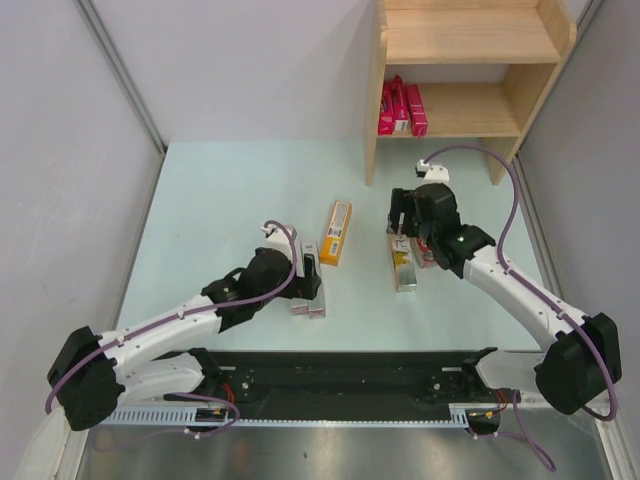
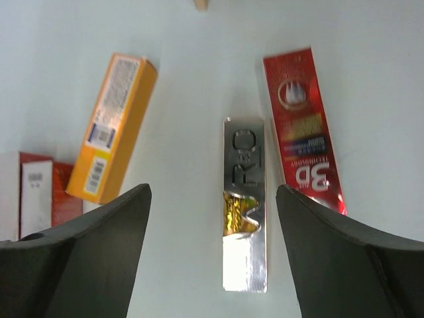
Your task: Place and organize the toothpastes onto the shelf
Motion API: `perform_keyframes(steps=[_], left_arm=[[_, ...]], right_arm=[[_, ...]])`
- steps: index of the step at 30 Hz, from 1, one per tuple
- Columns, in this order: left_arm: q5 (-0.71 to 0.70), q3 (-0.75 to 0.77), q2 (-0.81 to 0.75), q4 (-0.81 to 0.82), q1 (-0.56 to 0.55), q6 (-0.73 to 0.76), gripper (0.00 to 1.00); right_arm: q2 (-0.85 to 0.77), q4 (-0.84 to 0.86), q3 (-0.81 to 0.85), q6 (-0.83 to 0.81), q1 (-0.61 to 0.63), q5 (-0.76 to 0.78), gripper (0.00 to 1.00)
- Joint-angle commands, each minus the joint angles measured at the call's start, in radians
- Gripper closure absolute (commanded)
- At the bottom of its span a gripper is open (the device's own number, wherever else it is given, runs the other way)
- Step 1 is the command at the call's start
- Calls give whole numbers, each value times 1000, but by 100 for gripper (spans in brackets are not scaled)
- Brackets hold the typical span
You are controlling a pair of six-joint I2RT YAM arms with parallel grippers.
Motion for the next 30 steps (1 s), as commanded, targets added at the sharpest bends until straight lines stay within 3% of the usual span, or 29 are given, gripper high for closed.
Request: perform_keyframes(steps=[1,15,30], left_arm=[[-4,47,0,-2,-7,15,0],[4,51,-11,-10,-7,12,0],[15,77,-25,-15,-7,16,0]], right_arm=[[-61,-60,-76,82,22,13,18],[-111,-142,-224,142,54,-30,16],[119,-50,-277,188,60,-49,16]])
